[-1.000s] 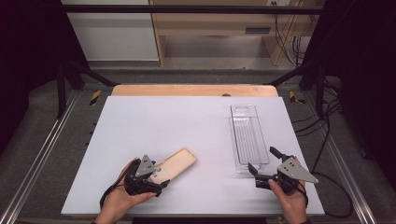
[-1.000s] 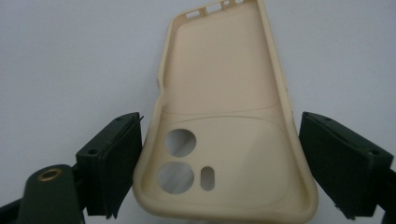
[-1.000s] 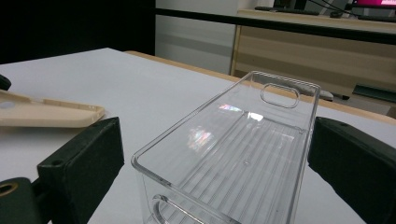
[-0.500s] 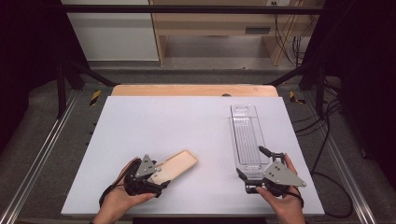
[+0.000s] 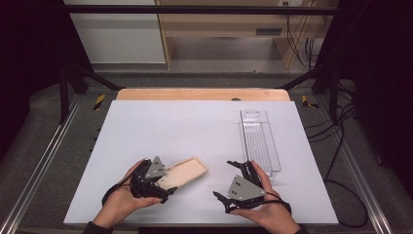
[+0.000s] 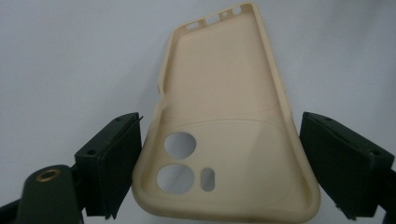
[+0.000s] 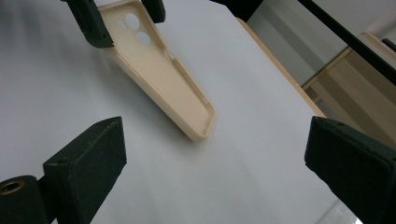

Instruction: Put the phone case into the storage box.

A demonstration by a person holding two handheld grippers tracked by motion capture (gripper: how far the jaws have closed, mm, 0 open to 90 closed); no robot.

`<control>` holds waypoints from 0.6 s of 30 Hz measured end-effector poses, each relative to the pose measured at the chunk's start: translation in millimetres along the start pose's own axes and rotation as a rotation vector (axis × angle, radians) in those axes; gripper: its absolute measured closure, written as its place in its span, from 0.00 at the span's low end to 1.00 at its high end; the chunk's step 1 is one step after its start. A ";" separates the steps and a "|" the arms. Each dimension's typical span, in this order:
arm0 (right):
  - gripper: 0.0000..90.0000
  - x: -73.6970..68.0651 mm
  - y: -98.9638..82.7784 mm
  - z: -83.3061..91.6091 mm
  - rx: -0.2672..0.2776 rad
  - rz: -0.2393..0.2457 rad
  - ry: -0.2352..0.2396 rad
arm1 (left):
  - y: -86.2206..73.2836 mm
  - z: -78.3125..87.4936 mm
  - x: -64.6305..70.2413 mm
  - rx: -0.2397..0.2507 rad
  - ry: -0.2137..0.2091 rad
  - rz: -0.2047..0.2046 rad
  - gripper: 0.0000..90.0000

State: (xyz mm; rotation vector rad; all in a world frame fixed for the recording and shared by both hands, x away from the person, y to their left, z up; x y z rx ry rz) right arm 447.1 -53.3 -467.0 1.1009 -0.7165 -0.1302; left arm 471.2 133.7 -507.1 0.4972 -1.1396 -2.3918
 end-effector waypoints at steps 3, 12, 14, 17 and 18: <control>0.08 -3.9 2.1 -7.3 -0.009 0.020 0.021 | 2.8 -1.3 -0.1 -0.013 -0.013 -0.006 0.16; 0.19 -25.0 0.9 -33.6 -0.048 0.106 0.099 | 11.4 -3.0 -0.6 -0.067 -0.039 -0.060 0.15; 0.23 -28.1 2.1 -37.0 -0.049 0.110 0.113 | 12.1 -3.7 -0.4 -0.075 -0.042 -0.069 0.15; 0.28 -30.8 3.6 -40.4 -0.057 0.123 0.137 | 13.1 -4.2 -0.1 -0.087 -0.050 -0.079 0.15; 0.32 -32.1 3.8 -42.7 -0.063 0.134 0.152 | 14.9 -4.4 0.3 -0.088 -0.054 -0.079 0.15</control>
Point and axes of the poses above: each handheld gripper's, and its own axes: z roughly backward along the jaws, y roughly out of its top, x roughly to its right, the point moved 10 cm from there along -z, roughly forward along the jaws, and after that the axes turned 12 degrees about x, right-handed, at the moved point
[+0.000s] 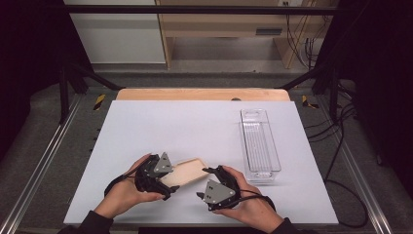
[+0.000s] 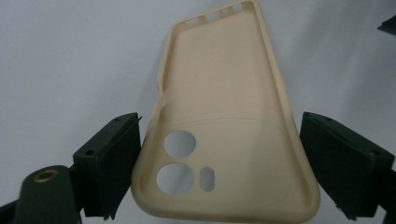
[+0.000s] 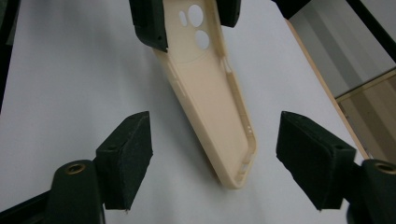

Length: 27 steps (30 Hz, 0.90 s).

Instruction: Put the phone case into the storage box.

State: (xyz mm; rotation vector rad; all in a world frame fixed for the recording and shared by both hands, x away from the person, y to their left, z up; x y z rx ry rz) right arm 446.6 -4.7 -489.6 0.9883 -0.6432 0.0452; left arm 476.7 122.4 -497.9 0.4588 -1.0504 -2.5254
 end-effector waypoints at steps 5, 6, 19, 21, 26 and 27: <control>0.40 -3.9 -0.1 -7.2 -0.012 0.026 0.041 | 3.7 1.3 2.1 -0.011 -0.010 -0.024 0.15; 0.42 -4.7 -0.3 -9.1 -0.015 0.038 0.053 | 4.8 1.5 3.1 -0.010 -0.009 -0.023 0.15; 0.67 -15.5 0.5 -21.4 -0.039 0.083 0.150 | 15.8 -1.3 13.6 -0.048 -0.031 -0.100 0.15; 0.69 -16.6 -0.1 -22.3 -0.048 0.072 0.158 | 17.0 -1.7 14.4 -0.050 -0.032 -0.104 0.15; 0.77 -18.0 -0.8 -26.8 -0.045 0.091 0.196 | 20.9 -2.6 15.9 -0.049 -0.035 -0.121 0.15; 0.78 -18.1 -1.2 -27.0 -0.049 0.088 0.200 | 21.5 -2.7 16.3 -0.050 -0.036 -0.123 0.15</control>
Point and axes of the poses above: each handheld gripper's, and its own axes: z roughly backward along the jaws, y roughly out of its top, x roughly to its right, the point moved 10 cm from there along -z, roughly forward along the jaws, and after that the axes turned 12 degrees about x, right-handed, at the moved point
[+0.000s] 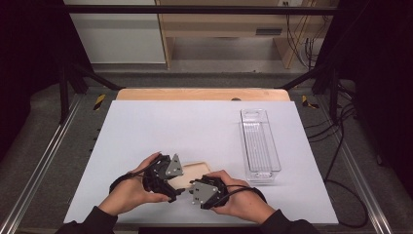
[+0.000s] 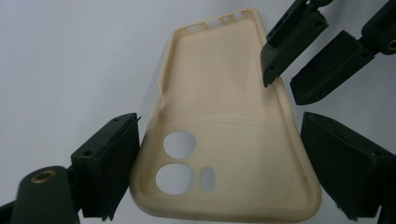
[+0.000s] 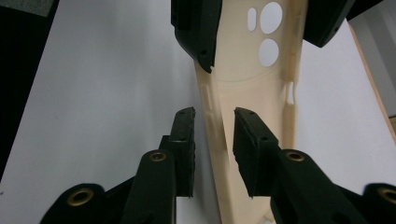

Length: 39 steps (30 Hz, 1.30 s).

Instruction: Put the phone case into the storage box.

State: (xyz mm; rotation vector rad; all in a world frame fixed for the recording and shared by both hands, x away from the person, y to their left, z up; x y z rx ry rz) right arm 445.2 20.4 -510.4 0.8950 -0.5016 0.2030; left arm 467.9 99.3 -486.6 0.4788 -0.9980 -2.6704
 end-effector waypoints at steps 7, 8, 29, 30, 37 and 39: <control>0.84 -1.5 1.6 -3.0 0.008 -0.001 0.017 | 3.2 2.2 0.4 -0.015 -0.007 -0.030 0.14; 0.84 -1.6 1.8 -3.1 0.010 -0.002 0.015 | 3.3 2.3 0.7 -0.016 -0.008 -0.030 0.14; 0.94 -6.3 7.3 6.6 0.045 0.032 0.022 | 14.0 9.5 6.2 0.043 -0.032 -0.009 0.11; 0.94 -6.3 7.3 6.6 0.045 0.032 0.022 | 15.4 10.8 5.6 0.055 -0.032 0.006 0.11; 0.94 2.3 8.1 17.3 0.051 0.027 -0.030 | 38.2 37.3 -9.1 0.289 0.037 0.132 0.07; 0.94 3.0 7.9 18.0 0.053 0.016 -0.040 | 39.6 41.8 -11.3 0.312 0.048 0.139 0.06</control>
Point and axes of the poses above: each handheld gripper's, and its own axes: z roughly backward along the jaws, y roughly out of its top, x roughly to its right, the point moved 10 cm from there along -z, roughly forward along the jaws, and after that the axes turned 12 degrees about x, right-handed, at the moved point
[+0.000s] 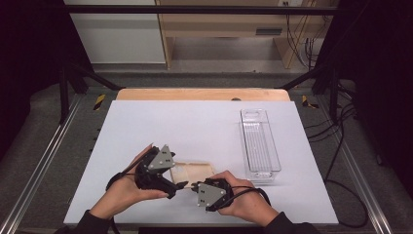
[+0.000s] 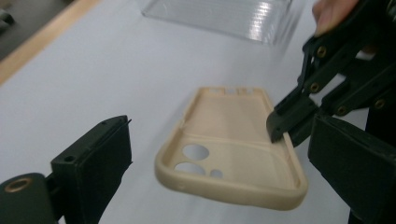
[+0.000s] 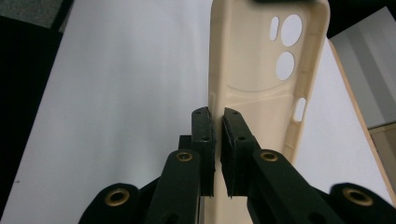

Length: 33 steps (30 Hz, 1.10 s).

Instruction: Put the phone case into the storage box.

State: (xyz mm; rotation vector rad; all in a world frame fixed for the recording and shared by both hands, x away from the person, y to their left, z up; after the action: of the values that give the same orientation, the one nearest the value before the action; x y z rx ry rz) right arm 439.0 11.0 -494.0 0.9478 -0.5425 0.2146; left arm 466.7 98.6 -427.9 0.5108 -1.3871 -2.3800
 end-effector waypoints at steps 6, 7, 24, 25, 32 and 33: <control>0.94 9.3 -4.2 3.4 -0.001 -0.021 -0.038 | 11.8 29.8 -11.3 0.197 0.099 0.103 0.04; 0.94 11.0 -5.1 3.7 0.000 -0.028 -0.041 | 11.0 34.3 -13.9 0.223 0.119 0.107 0.04; 0.94 45.0 -11.5 6.6 0.034 -0.166 -0.195 | -68.1 54.5 -59.8 0.317 0.460 0.279 0.04; 0.94 46.5 -11.9 7.0 0.036 -0.173 -0.205 | -72.7 52.9 -61.0 0.316 0.468 0.284 0.04; 0.94 68.3 -10.7 18.0 0.096 -0.224 -0.329 | -89.2 55.9 -65.8 0.339 0.518 0.292 0.04; 0.94 68.3 -10.7 18.0 0.096 -0.224 -0.329 | -89.5 56.6 -66.4 0.345 0.526 0.292 0.04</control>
State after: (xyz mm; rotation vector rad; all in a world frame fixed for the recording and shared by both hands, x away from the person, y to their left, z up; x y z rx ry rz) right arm 494.9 -13.8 -457.2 1.1372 -0.7263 -0.1205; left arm 489.0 213.6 -471.5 0.8799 -1.4911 -1.6244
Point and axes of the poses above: each handheld gripper's, and its own axes: z roughly backward along the jaws, y roughly out of its top, x roughly to its right, the point moved 10 cm from there along -z, roughly forward along the jaws, and after that the axes turned 12 degrees about x, right-handed, at the moved point
